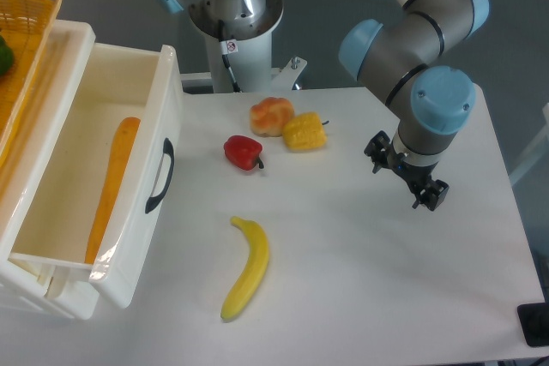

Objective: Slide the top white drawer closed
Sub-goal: 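Move the gripper across the table toward the open white drawer's front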

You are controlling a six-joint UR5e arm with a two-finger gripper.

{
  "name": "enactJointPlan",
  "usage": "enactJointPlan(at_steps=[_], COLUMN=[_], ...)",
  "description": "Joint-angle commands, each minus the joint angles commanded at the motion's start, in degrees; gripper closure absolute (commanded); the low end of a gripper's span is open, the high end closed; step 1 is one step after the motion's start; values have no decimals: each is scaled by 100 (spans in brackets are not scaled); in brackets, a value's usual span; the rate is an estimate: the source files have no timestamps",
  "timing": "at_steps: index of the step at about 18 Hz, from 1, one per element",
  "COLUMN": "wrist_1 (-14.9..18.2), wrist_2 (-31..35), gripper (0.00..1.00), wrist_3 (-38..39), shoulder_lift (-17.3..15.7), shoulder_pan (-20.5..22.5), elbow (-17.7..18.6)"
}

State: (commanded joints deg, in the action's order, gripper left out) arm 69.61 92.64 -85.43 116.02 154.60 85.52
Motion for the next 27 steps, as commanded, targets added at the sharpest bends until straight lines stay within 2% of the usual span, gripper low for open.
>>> enactJointPlan(at_steps=[5, 7, 9, 14, 17, 20, 23, 25, 27], wrist_1=[0, -35, -298, -334, -316, -325, -334, -325, -325], wrist_2=[-52, -79, -289, -272, -255, -272, -325, -517, -624], gripper=[0, 0, 0, 0, 0, 0, 0, 16, 39], wrist_3=[174, 718, 799, 1282, 1510, 2098, 2547, 2986, 3522], shoulder_lift=[0, -105, -272, -510, -519, -475, -492, -519, -554], shoulder_pan=[-35, -35, -26, -97, -132, -403, -457, -623, -843], elbow=[79, 324, 570, 1054, 1063, 1046, 871, 852, 853])
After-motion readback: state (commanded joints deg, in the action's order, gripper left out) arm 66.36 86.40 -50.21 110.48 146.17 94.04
